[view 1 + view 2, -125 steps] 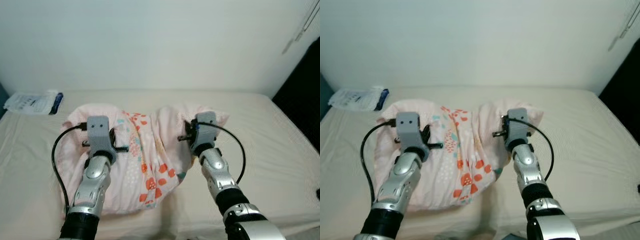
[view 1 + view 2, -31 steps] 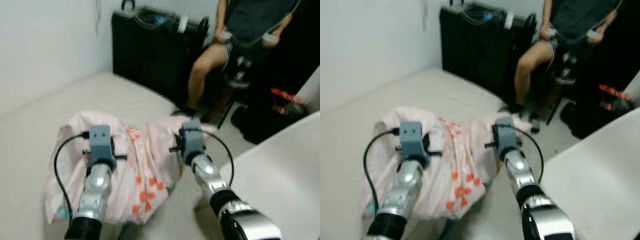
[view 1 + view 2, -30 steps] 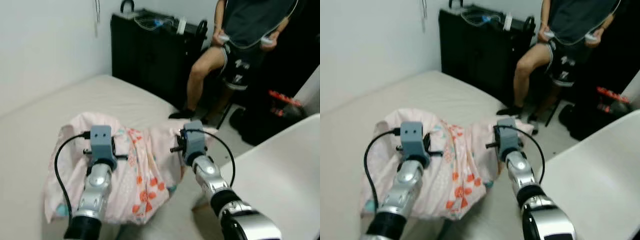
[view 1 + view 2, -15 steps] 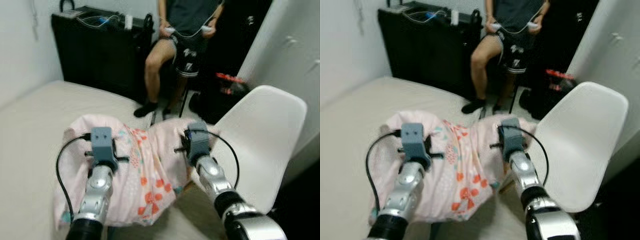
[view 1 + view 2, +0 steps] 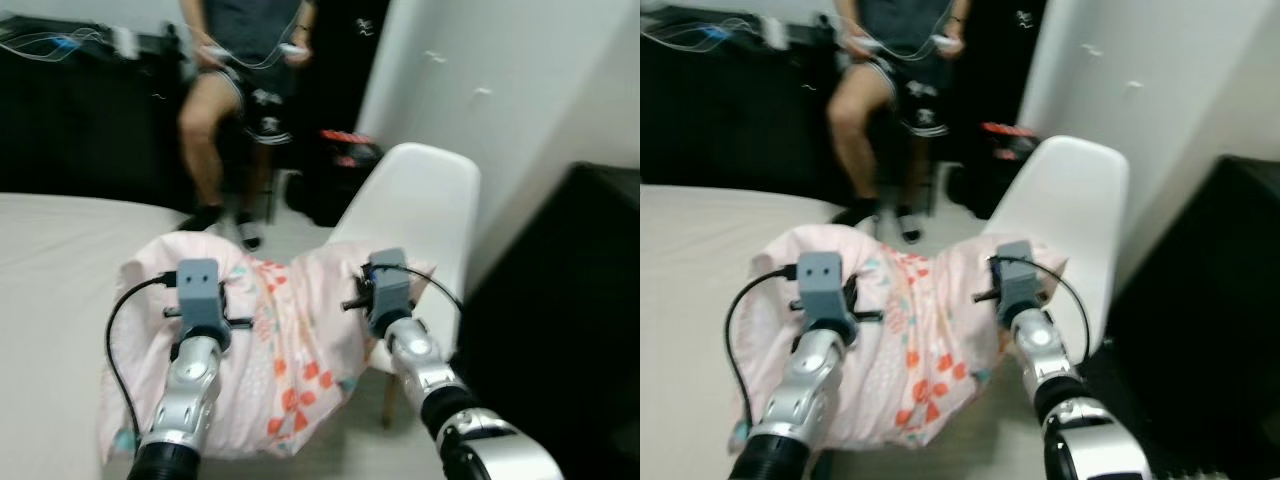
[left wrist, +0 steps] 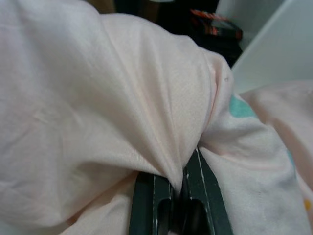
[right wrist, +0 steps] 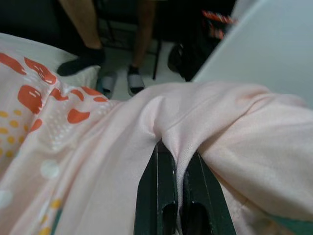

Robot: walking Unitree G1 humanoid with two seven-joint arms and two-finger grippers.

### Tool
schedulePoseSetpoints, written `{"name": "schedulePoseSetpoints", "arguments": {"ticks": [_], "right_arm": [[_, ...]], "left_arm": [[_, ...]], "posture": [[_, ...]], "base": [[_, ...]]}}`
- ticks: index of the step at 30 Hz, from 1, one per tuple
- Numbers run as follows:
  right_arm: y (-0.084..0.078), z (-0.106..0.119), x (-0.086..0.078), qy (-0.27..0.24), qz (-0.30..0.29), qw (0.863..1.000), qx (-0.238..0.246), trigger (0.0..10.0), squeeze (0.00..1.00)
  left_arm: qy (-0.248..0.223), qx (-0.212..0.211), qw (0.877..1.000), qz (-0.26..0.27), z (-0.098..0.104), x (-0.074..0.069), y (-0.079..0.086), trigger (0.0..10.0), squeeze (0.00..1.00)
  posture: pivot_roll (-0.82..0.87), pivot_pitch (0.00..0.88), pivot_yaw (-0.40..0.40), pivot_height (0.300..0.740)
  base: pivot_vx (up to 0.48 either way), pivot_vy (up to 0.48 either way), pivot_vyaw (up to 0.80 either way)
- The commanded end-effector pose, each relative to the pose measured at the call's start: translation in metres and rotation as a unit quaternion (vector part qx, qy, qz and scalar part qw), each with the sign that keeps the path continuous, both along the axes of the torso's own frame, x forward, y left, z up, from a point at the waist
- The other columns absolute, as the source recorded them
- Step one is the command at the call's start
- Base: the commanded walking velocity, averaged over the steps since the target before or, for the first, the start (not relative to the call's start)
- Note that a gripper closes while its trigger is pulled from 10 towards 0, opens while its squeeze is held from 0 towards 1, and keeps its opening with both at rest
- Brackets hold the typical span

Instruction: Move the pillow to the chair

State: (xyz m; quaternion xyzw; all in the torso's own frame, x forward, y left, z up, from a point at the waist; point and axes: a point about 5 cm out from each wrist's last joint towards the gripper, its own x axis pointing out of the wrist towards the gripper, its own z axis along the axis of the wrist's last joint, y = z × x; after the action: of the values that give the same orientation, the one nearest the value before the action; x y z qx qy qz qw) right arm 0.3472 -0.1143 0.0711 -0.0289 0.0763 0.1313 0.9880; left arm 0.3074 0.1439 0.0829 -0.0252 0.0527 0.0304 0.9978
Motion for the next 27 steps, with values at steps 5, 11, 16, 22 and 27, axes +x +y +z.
{"name": "schedulePoseSetpoints", "arguments": {"ticks": [5, 11, 16, 22, 27], "right_arm": [[-0.017, 0.013, 0.003, -0.045, -0.026, 0.999, 0.013, 10.0, 0.0], [-0.018, 0.01, 0.0, -0.046, -0.037, 0.998, 0.025, 10.0, 0.0], [-0.013, 0.005, -0.006, -0.046, -0.05, 0.997, 0.041, 10.0, 0.0], [-0.009, 0.005, -0.007, -0.048, -0.059, 0.996, 0.049, 10.0, 0.0], [-0.007, 0.004, -0.008, -0.047, -0.061, 0.996, 0.053, 10.0, 0.0]], "left_arm": [[-0.008, 0.027, 0.999, -0.026, 0.001, 0.001, -0.003, 10.0, 0.0], [-0.007, 0.045, 0.998, -0.043, 0.003, 0.002, 0.001, 10.0, 0.0], [-0.001, 0.061, 0.997, -0.055, 0.005, 0.006, 0.012, 10.0, 0.0], [0.006, 0.069, 0.994, -0.083, 0.006, 0.01, 0.006, 10.0, 0.0], [0.008, 0.077, 0.992, -0.102, 0.005, 0.01, 0.002, 10.0, 0.0]], "posture": [[0.03, 0.0, -0.107, 0.724], [0.03, 0.0, -0.061, 0.724], [0.04, 0.0, -0.008, 0.724], [0.04, 0.0, 0.062, 0.724], [0.04, 0.0, 0.086, 0.724]], "base": [[0.0, 0.0, -0.8], [0.0, 0.0, -0.8], [0.0, 0.0, -0.8], [0.0, 0.0, -0.8], [0.0, 0.0, -0.8]]}}
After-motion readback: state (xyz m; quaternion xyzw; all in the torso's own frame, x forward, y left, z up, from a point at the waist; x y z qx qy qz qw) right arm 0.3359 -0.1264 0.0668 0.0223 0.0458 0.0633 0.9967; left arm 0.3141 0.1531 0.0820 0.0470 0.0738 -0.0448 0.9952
